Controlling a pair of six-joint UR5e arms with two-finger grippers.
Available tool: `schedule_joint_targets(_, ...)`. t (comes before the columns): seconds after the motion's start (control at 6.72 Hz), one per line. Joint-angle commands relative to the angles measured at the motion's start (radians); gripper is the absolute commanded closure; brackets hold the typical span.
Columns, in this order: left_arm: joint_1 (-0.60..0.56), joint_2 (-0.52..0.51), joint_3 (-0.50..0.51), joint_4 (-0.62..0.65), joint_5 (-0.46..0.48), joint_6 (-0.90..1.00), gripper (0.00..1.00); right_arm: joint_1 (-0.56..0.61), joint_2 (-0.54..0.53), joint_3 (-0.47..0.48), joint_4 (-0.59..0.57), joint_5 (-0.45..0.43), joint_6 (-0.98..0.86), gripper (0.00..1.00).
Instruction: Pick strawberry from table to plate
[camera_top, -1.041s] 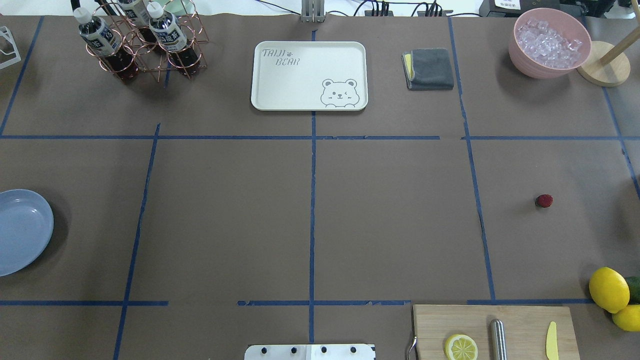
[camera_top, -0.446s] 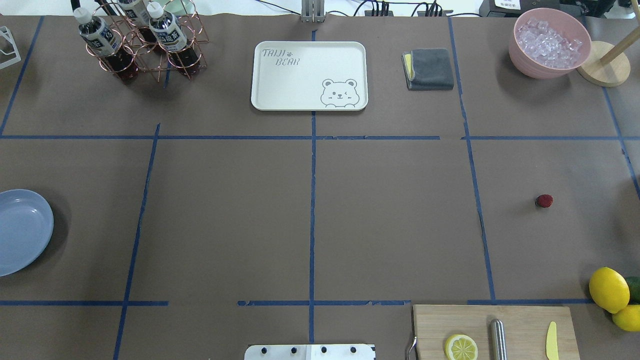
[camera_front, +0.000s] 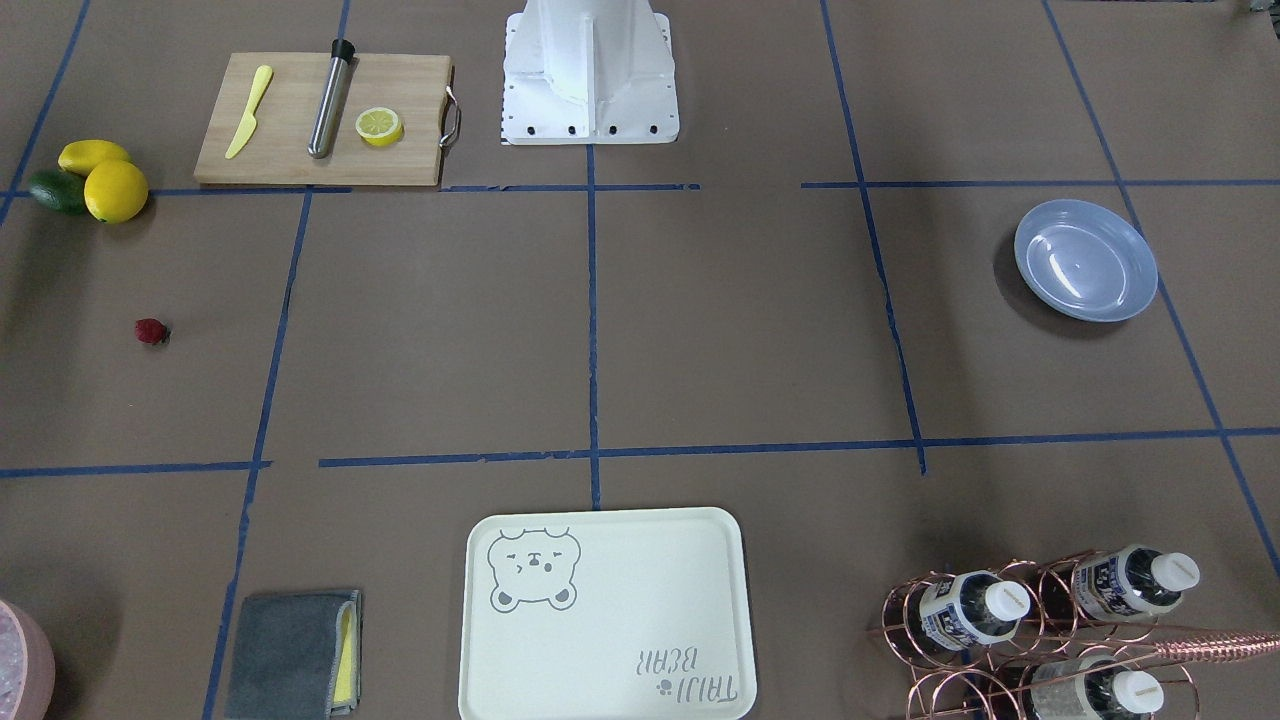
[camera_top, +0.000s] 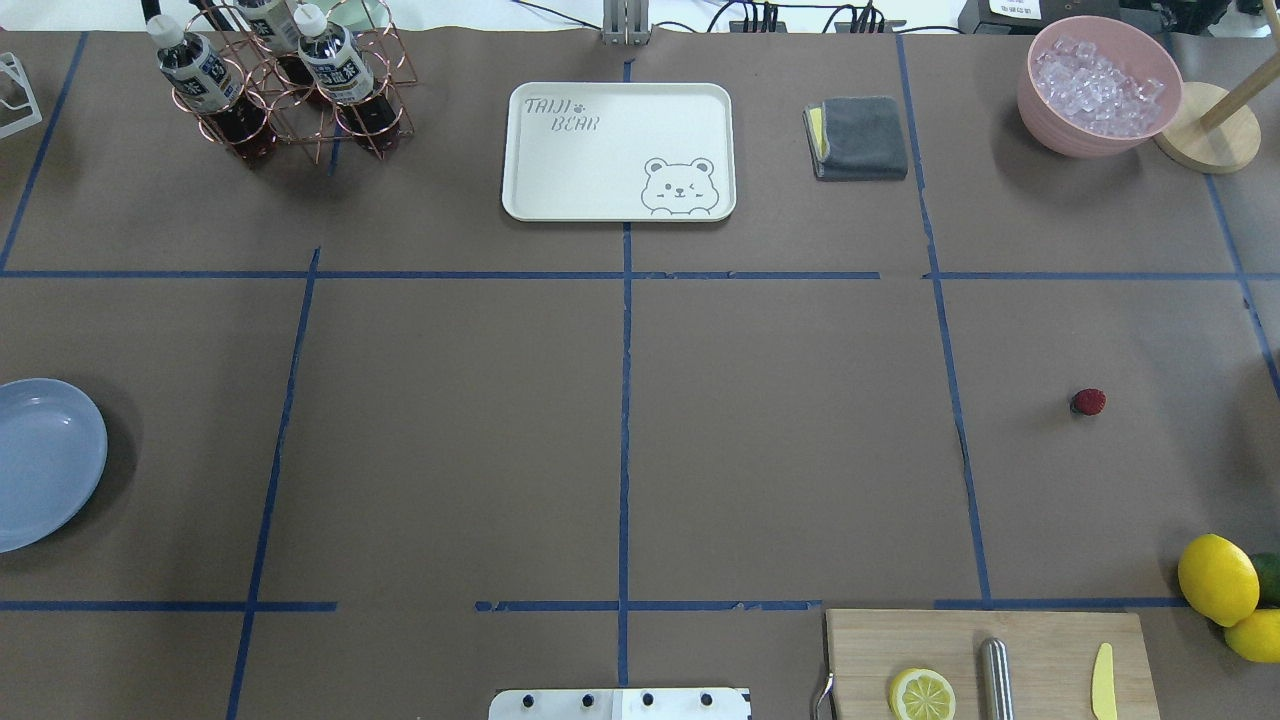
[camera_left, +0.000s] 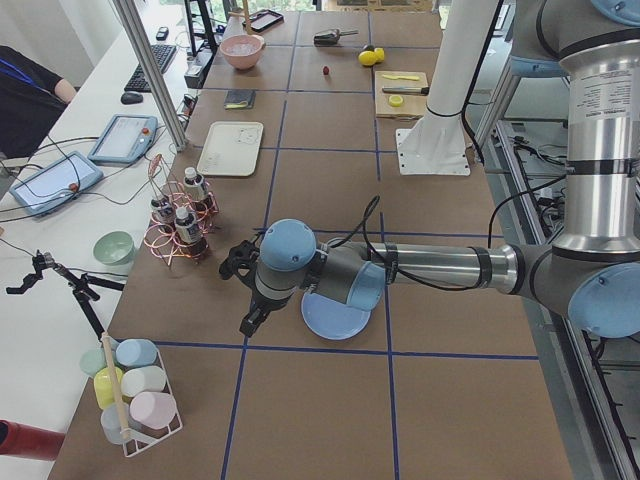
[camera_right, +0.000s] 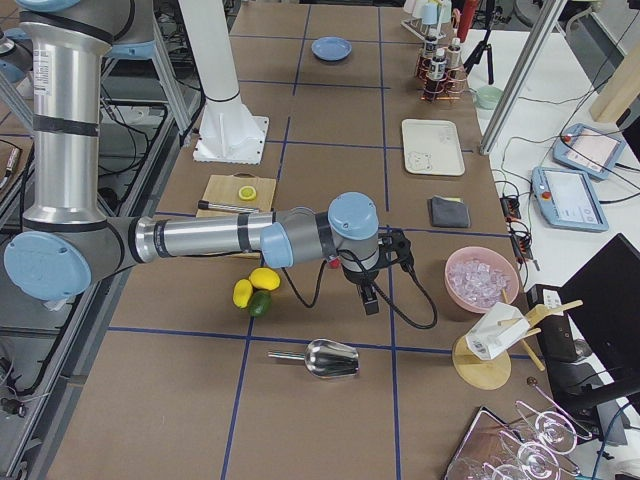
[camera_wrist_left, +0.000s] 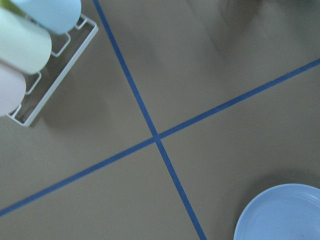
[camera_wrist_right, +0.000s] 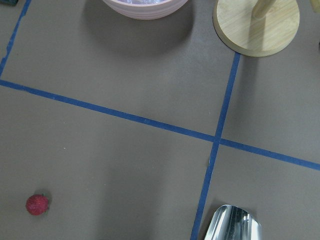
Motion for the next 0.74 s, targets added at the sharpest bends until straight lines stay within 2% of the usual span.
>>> schedule_joint_targets(0.0, 0.002, -0.031, 0.034, -0.17, -0.003, -0.01, 0.0, 0.0, 0.003, -0.017, 0.006, 0.009, 0.01, 0.0)
schedule_joint_targets(0.3, 0.044, -0.027, 0.083, -0.237, -0.087, -0.093, 0.0, 0.0, 0.001, -0.025, 0.006, 0.012, 0.01, 0.0)
schedule_joint_targets(0.45, 0.087, 0.011, 0.108, -0.364, -0.092, -0.105, 0.0, 0.0, 0.003, -0.022, 0.006, 0.025, 0.01, 0.0)
schedule_joint_targets(0.6, 0.121, 0.029, 0.149, -0.365, -0.091, -0.108, 0.0, 0.0, 0.009, -0.028, 0.006, 0.026, 0.01, 0.0)
